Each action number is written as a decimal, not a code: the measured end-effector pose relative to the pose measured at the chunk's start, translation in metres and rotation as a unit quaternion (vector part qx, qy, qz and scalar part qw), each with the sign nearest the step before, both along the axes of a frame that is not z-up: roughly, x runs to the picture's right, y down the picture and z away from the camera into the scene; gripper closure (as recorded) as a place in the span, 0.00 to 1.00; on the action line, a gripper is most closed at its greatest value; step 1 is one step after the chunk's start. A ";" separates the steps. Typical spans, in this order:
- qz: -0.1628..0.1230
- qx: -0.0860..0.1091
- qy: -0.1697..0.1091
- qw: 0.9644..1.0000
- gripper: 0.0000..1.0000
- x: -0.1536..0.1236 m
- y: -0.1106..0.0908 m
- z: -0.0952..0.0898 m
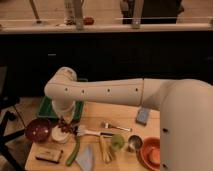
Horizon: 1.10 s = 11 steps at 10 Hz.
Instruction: Place grapes in paper cup
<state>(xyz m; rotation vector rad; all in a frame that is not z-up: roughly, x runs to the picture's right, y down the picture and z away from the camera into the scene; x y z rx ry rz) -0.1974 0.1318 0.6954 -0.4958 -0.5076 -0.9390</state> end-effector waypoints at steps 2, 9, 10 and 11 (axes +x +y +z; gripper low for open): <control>-0.006 0.017 0.013 1.000 0.96 0.001 -0.012 -0.008; -0.036 0.046 0.038 0.998 0.96 -0.006 -0.030 -0.020; -0.037 0.053 0.041 0.997 0.96 -0.004 -0.034 -0.024; -0.035 0.061 0.044 0.997 0.96 -0.001 -0.039 -0.031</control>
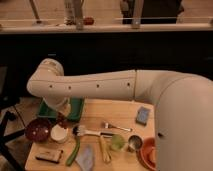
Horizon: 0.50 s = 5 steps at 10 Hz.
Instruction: Place grapes in paper cup
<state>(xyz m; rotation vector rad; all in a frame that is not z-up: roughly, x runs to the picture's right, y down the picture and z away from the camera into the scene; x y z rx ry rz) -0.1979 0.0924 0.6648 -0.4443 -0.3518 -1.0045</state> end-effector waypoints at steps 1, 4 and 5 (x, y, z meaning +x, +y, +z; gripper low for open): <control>0.003 0.004 0.000 1.000 0.96 0.002 -0.003 -0.002; 0.010 0.002 -0.022 1.000 0.96 -0.005 -0.004 -0.003; 0.013 -0.002 -0.029 0.999 0.96 -0.007 -0.003 -0.002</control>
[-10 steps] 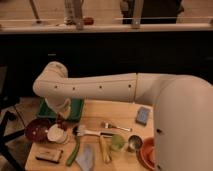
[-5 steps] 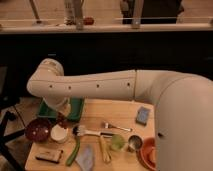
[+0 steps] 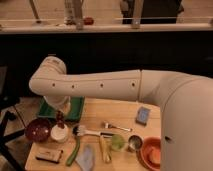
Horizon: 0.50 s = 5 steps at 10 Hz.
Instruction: Place grapes in paper cup
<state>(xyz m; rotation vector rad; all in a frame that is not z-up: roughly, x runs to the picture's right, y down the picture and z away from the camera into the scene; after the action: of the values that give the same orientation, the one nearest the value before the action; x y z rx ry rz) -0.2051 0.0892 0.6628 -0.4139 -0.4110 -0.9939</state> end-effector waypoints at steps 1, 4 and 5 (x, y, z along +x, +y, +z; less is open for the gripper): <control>0.004 -0.006 -0.011 1.000 0.96 -0.003 0.001 0.002; 0.019 -0.021 -0.036 0.999 0.96 -0.006 0.005 0.007; 0.024 -0.028 -0.045 0.998 0.96 -0.008 0.008 0.008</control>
<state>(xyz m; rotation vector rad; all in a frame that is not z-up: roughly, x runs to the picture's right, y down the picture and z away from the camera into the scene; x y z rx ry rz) -0.2127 0.0972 0.6711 -0.4091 -0.5287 -0.9583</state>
